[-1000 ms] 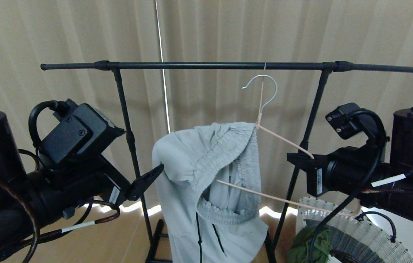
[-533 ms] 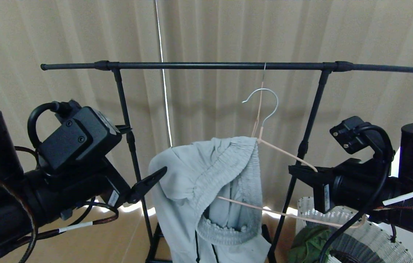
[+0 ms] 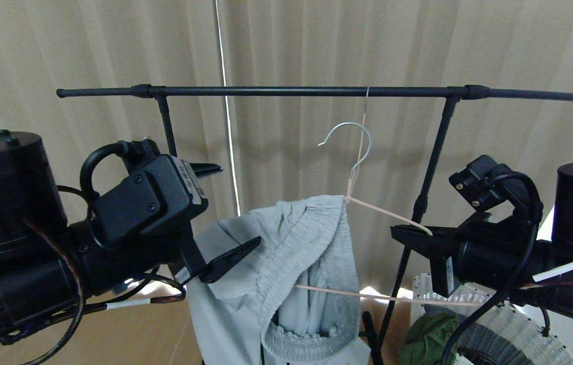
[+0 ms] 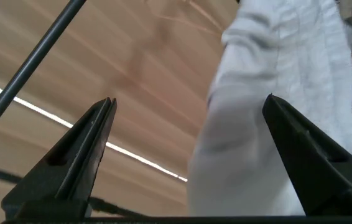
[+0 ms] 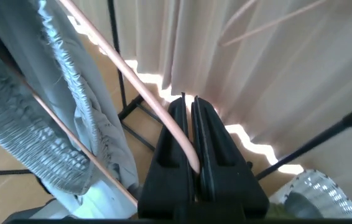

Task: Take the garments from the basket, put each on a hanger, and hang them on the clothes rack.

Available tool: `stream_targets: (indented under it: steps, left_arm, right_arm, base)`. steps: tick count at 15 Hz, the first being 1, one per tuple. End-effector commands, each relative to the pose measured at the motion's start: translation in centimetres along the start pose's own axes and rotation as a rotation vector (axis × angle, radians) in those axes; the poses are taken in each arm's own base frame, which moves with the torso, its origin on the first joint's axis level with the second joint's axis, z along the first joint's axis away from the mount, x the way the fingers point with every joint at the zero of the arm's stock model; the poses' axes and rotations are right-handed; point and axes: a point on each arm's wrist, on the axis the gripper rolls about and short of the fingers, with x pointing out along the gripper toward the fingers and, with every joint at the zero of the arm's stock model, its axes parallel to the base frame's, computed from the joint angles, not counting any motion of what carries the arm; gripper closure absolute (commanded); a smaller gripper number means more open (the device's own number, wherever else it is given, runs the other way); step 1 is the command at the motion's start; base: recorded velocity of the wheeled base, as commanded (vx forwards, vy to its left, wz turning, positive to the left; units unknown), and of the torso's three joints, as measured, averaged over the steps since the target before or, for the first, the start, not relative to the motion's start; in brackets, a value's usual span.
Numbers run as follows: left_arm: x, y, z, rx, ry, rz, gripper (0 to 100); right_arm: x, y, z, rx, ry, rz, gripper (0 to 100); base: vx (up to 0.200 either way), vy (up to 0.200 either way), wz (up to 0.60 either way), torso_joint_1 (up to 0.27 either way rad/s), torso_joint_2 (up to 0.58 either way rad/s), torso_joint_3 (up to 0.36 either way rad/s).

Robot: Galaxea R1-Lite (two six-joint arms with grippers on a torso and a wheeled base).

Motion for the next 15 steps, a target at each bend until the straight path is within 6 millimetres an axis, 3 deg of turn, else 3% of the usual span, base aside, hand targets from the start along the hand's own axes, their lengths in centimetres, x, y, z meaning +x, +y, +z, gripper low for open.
stream_targets:
  steps: [1,4,11,12,15]
  left_arm:
    - [2.1,-0.3,-0.2,0.008,0.018,-0.031,0]
    - [3.4,-0.2,-0.4,0.034,0.028,-0.038,0]
    - [3.5,-0.6,-0.7,0.028,0.012,-0.082,0]
    - [3.5,-0.6,-0.7,0.028,0.013,-0.083,100]
    - [3.5,-0.7,-0.7,0.028,0.011,-0.085,100]
  right_arm:
    - [0.1,0.7,0.1,-0.014,-0.001,0.028,100]
    - [-0.2,1.4,0.0,-0.040,-0.005,0.057,100]
    - [-0.7,1.8,0.3,-0.078,-0.063,0.155,100]
    - [-0.7,1.8,0.3,-0.079,-0.079,0.164,100]
    - [-0.8,1.8,0.1,-0.086,-0.086,0.167,100]
  base:
    - [0.000,0.000,0.00,0.000,0.00,0.000]
    - [0.000,0.000,0.00,0.000,0.00,0.000]
    - [0.000,0.000,0.00,0.000,0.00,0.000]
    - [0.000,0.000,0.00,0.000,0.00,0.000]
    - [0.000,0.000,0.00,0.000,0.00,0.000]
